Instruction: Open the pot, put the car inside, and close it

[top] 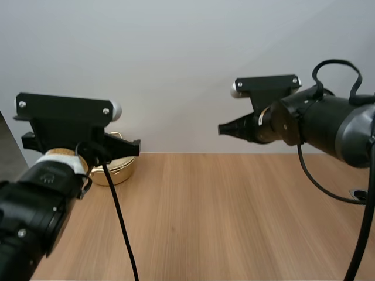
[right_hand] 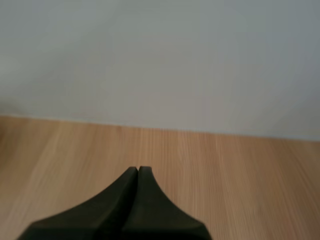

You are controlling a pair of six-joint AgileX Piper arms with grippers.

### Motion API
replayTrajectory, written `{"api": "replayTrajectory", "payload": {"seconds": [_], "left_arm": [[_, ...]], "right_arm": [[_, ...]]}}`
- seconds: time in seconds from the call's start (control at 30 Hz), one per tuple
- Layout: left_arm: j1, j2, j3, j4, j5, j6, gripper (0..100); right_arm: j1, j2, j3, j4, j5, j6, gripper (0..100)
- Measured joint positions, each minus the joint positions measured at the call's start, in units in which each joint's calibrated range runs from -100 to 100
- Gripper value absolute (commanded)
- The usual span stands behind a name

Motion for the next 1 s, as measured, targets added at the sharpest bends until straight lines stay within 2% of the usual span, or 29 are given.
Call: {"api": "replayTrajectory", "payload": {"seconds": [0.17, 0.33, 0.4, 0.63, 0.67, 0.7, 0.73, 0.8, 1.0], "left_arm": [[0.0, -10.1, 10.5, 0.0, 0.0, 0.0, 0], [0.0, -19.2, 18.5, 0.0, 0.2, 0.0, 0], [0.0, -22.9, 21.1, 0.1, 0.2, 0.0, 0], [0.0, -25.0, 22.3, 0.1, -0.5, 0.0, 0], [0.0, -25.6, 22.3, 0.1, 0.6, 0.0, 0], [0.0, -25.6, 22.3, -2.1, 2.4, 0.0, 0], [0.0, -25.6, 22.3, -3.1, 4.1, 0.0, 0], [0.0, -25.6, 22.3, -5.5, 11.0, 0.0, 0], [0.0, -25.6, 22.3, -6.5, 15.3, 1.4, 0]], "right_arm": [[0.0, -2.4, 8.4, -2.5, 12.0, -0.7, 0], [0.0, -9.0, 17.0, -6.9, 16.3, -0.7, 0], [0.0, -12.5, 21.2, -7.3, 14.8, 0.0, 0], [0.0, -15.9, 25.6, -6.7, 10.6, 0.9, 0], [0.0, -17.9, 27.5, -6.7, 7.3, 1.8, 0], [0.0, -24.2, 32.8, -6.7, -4.9, 6.2, 0], [0.0, -27.1, 33.9, -6.4, -9.2, 7.7, 0], [-0.3, -30.4, 35.2, -5.1, -11.6, 8.3, 0], [-3.5, -39.3, 39.1, -1.4, -12.9, 8.3, 0]]}}
